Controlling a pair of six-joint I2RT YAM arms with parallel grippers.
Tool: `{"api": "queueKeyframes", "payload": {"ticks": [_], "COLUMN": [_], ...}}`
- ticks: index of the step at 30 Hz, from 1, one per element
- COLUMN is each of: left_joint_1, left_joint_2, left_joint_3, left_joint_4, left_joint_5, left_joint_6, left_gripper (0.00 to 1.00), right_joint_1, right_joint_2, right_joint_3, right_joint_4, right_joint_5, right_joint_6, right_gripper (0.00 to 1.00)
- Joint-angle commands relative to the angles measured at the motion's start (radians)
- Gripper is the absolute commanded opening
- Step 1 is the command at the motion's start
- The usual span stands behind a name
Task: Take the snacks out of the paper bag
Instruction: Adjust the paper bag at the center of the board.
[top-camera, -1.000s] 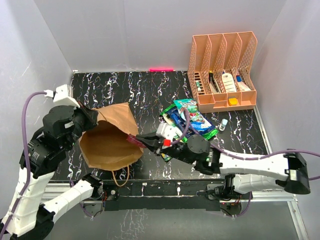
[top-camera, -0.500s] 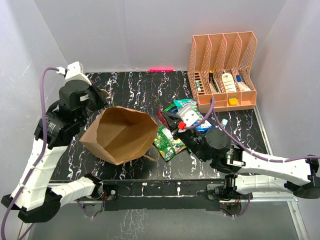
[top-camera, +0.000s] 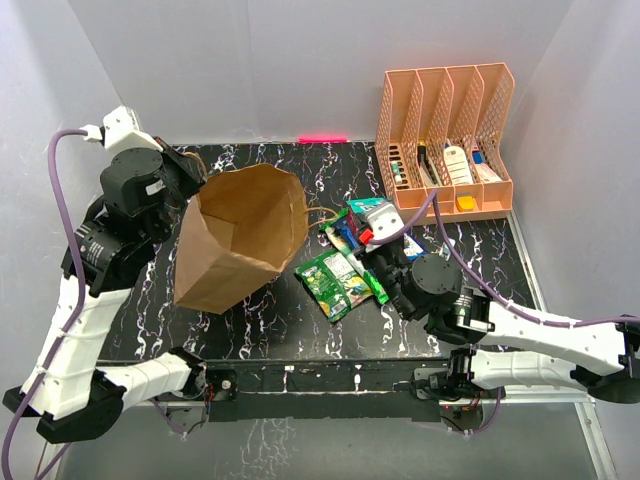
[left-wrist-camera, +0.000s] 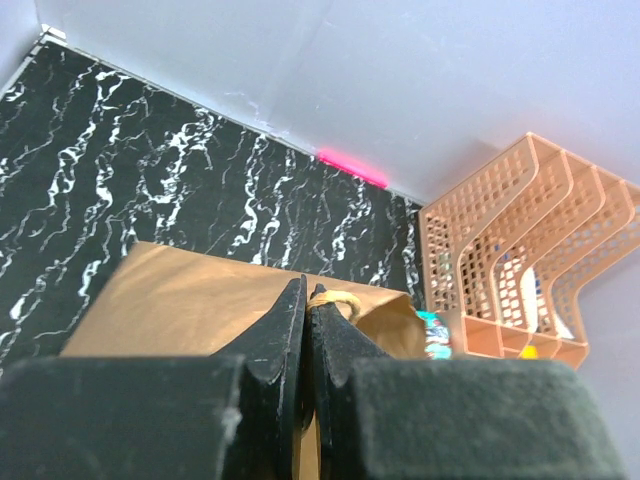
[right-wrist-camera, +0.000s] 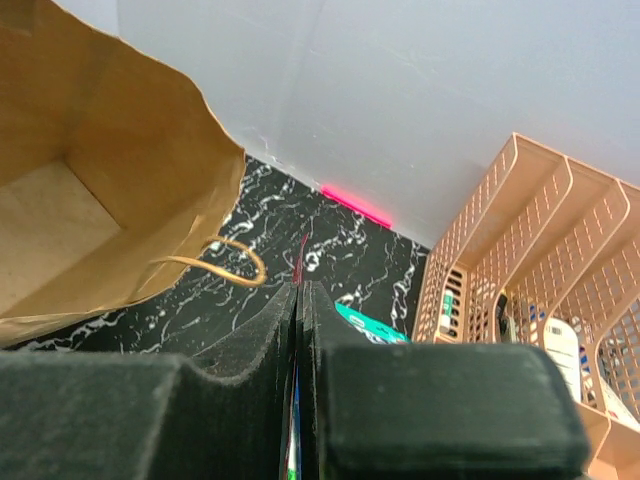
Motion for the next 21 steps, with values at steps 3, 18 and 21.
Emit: {"api": "queueKeyframes", "payload": {"ticks": [3,18,21], "left_joint_1": [0.001,0.001,0.001], "left_joint_2": [-0.066,-0.412,-0.450], "left_joint_3": [-0.078,-0.417,-0.439], "left_joint_4": [0.074,-0.015,-0.092], "left_joint_5": [-0.100,-0.317,-0.324], "left_joint_6": [-0.065,-0.154,-0.195], "left_gripper": [0.00,0.00,0.00], "right_joint_1": [-0.027,-0.034,-0.034], "right_joint_2": [0.004,0.098,0.129], "right_joint_3": [-0.042,-0.060,-0.069], "right_joint_4": [0.008,0.023,0.029], "right_joint_5": [0.047,-0.040,-0.061], "right_joint_6": [0.101,0.254,0.290], "right_gripper": [0.07,0.07,0.07]}}
